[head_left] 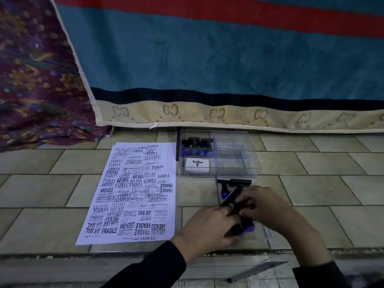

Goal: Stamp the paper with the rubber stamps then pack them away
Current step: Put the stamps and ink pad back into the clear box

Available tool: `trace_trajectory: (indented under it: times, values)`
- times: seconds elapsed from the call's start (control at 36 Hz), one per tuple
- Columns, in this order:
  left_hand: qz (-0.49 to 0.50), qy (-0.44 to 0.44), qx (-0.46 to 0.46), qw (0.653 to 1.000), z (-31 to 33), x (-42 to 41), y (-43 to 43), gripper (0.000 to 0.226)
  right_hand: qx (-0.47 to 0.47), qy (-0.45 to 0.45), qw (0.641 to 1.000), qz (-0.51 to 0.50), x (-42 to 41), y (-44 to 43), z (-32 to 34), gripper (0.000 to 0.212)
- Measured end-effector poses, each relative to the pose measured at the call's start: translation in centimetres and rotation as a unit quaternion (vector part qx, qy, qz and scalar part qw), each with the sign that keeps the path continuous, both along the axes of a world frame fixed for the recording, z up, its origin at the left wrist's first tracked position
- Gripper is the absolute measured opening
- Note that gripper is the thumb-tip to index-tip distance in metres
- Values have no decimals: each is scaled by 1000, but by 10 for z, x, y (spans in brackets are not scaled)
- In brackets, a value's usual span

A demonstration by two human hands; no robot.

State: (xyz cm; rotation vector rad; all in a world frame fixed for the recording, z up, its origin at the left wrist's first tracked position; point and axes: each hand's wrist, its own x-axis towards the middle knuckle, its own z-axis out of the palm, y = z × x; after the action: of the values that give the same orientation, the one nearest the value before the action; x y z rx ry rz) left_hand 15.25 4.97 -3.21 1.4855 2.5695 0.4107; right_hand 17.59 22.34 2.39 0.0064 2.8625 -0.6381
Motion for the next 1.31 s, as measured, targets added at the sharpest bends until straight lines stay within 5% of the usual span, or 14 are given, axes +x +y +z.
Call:
trace_trajectory:
  times: [0.25,0.56,0.78,0.97,1.31]
  values:
    - [18,0,8,1000,3,1,-2,37,4,-20,999,27,2,2,0,33]
    - [81,-220,127,964,34,-36,-36,29,-146,136,977,-68,-7,19,47,23]
    - [192,-97,231,949,73,-113,4,26,-128,236,950,-160,-87,41,29,21]
    - [242,14,135,961,61,-157,51,26,-50,211,966,-141,-143,49,-4,19]
    - [262,51,62,962,41,-165,69,26,4,125,984,-125,-167,51,-11,8]
